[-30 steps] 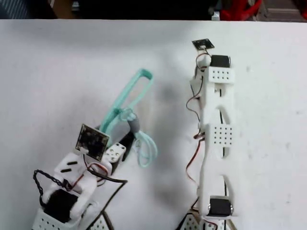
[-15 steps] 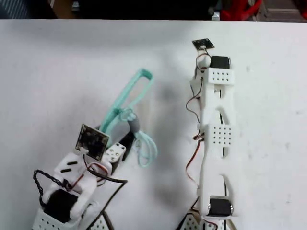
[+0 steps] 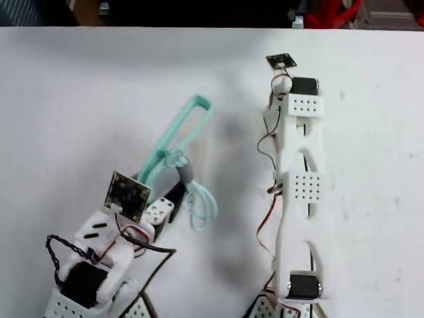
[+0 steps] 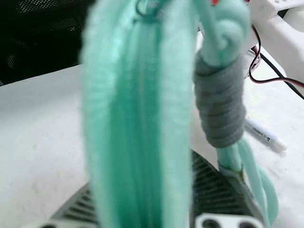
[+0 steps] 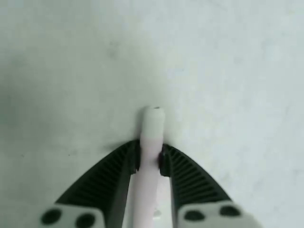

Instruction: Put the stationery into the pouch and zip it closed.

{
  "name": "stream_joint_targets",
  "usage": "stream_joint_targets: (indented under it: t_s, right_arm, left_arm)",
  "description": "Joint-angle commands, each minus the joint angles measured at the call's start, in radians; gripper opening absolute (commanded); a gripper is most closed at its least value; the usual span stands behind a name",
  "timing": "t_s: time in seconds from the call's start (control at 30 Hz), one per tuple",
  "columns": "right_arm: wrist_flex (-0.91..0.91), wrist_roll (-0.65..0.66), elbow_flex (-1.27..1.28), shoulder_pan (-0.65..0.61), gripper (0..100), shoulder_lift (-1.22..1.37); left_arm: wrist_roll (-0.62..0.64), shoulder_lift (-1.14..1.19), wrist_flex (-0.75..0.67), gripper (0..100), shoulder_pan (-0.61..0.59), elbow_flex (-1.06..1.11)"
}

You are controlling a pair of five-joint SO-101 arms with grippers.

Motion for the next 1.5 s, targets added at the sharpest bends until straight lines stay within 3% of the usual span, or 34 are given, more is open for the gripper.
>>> stream_joint_targets:
  t_s: [0.0, 1.47]
  right_arm:
    - [-0.004, -0.023, -0.017, 0.008, 1.7, 0.005]
    - [0.004, -0.029, 0.04, 0.012, 1.6, -0.076]
  left_arm:
    - [-0.006, 0.012, -0.026, 16, 0.002, -0.003]
    - [-0.008, 0.012, -0.025, 16, 0.002, -0.003]
